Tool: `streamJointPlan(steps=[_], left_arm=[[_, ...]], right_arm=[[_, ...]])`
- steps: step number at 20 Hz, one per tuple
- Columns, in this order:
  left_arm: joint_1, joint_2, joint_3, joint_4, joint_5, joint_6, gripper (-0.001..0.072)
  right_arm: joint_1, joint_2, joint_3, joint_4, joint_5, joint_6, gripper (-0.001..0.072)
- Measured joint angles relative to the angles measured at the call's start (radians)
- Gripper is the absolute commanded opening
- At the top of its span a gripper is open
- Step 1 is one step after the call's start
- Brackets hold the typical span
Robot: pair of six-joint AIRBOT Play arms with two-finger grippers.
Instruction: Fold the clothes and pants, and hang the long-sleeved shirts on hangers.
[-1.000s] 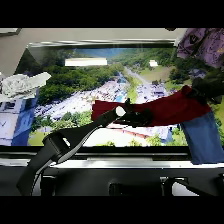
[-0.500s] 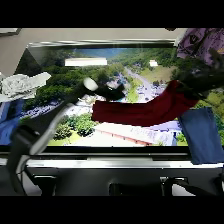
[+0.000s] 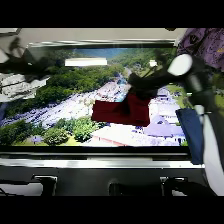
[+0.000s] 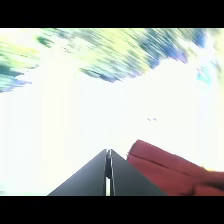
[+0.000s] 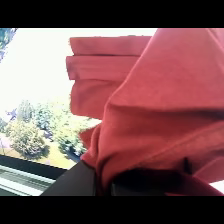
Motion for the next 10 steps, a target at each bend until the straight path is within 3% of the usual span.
streamJointPlan(steps=[8, 9, 10], left_arm=[[0.129, 0.036, 0.0, 0.032, -0.063, 0.014, 0.0016], [0.13, 0.035, 0.0, 0.034, -0.066, 0.015, 0.0016], [0.129, 0.033, -0.002, 0.035, -0.066, 0.016, 0.0016]], right_arm=[[0.139, -0.217, 0.0, 0.061, -0.221, 0.1, 0.0031], [0.142, -0.238, 0.0, 0.076, -0.25, 0.104, 0.0101], [0.145, -0.254, 0.0, 0.093, -0.274, 0.106, 0.0255]])
